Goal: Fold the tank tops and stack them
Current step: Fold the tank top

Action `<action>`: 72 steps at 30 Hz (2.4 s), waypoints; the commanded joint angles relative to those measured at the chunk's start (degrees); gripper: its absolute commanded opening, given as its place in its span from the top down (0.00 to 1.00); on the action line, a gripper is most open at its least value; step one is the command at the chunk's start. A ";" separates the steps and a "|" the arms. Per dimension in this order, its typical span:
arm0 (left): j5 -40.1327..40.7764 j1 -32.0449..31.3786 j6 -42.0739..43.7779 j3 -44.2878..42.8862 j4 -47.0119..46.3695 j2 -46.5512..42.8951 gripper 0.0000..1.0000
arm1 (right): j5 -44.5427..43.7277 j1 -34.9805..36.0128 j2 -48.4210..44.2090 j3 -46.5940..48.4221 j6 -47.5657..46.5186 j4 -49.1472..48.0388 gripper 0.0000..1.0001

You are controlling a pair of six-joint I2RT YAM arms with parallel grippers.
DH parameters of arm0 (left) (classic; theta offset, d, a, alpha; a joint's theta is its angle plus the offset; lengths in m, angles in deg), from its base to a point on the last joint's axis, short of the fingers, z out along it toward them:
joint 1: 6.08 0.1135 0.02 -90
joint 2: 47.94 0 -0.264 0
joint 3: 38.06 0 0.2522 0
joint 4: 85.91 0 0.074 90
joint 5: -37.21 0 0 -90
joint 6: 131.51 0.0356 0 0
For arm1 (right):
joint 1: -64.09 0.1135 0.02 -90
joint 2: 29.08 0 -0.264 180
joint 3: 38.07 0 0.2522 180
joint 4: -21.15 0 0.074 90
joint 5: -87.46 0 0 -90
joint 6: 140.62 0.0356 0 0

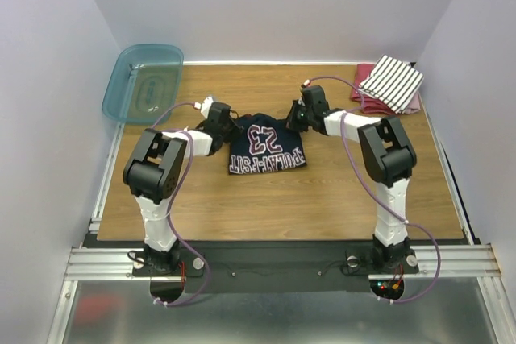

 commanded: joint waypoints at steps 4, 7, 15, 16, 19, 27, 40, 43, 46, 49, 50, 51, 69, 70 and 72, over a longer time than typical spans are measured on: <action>4.02 -6.14 -4.27 16.41 3.41 -16.72 1.00 | -3.10 2.59 -16.41 -23.43 -1.59 -2.86 1.00; 4.63 -6.75 -1.72 16.52 5.52 -21.54 1.00 | -4.77 2.68 -21.88 -27.04 -1.33 -3.32 1.00; 4.37 -9.21 2.59 13.70 10.97 -29.20 1.00 | -5.13 2.77 -36.21 -30.83 -0.62 -2.97 1.00; 4.37 -9.30 2.68 13.79 11.15 -29.91 1.00 | -5.13 2.77 -37.27 -31.00 -0.36 -2.71 1.00; 4.63 -9.39 3.21 13.53 12.03 -32.54 1.00 | -5.56 2.77 -39.91 -31.27 -0.01 -2.44 1.00; 6.83 -8.78 5.32 8.09 14.23 -30.62 1.00 | -10.21 2.77 -41.41 -29.43 -0.71 -2.00 1.00; -4.41 -0.08 11.73 -14.41 8.17 -2.42 0.97 | -10.84 -4.26 -16.02 -12.74 -1.76 -2.00 0.98; -7.76 0.89 12.44 -16.97 5.44 1.72 0.73 | -10.57 -4.88 -13.72 -10.62 -1.67 -2.00 0.76; -7.67 1.59 12.87 -17.15 3.33 0.68 0.61 | -10.92 -4.88 -15.03 -9.91 -2.03 -2.00 0.40; -7.24 2.21 13.58 -17.41 2.98 -2.48 0.53 | -11.98 -4.88 -18.18 -9.47 -2.64 -2.00 0.26; -6.02 2.30 14.36 -17.15 3.41 -4.75 0.34 | -12.68 -4.88 -19.16 -10.17 -2.55 -2.00 0.21; -5.05 2.30 14.81 -16.88 3.85 -6.08 0.32 | -12.86 -4.88 -20.39 -10.44 -2.47 -0.17 0.21; 8.58 -7.63 14.63 -3.43 15.01 -9.62 0.93 | -15.93 -1.36 -10.40 -8.25 -1.06 2.48 0.58; 9.28 -8.33 14.90 -3.87 15.63 -8.57 0.93 | -16.29 -1.62 -9.60 -7.72 -0.97 2.92 0.58; 10.96 -8.95 14.90 -4.66 17.30 -5.32 1.00 | -16.90 -2.33 -8.54 -7.01 -0.36 3.45 0.58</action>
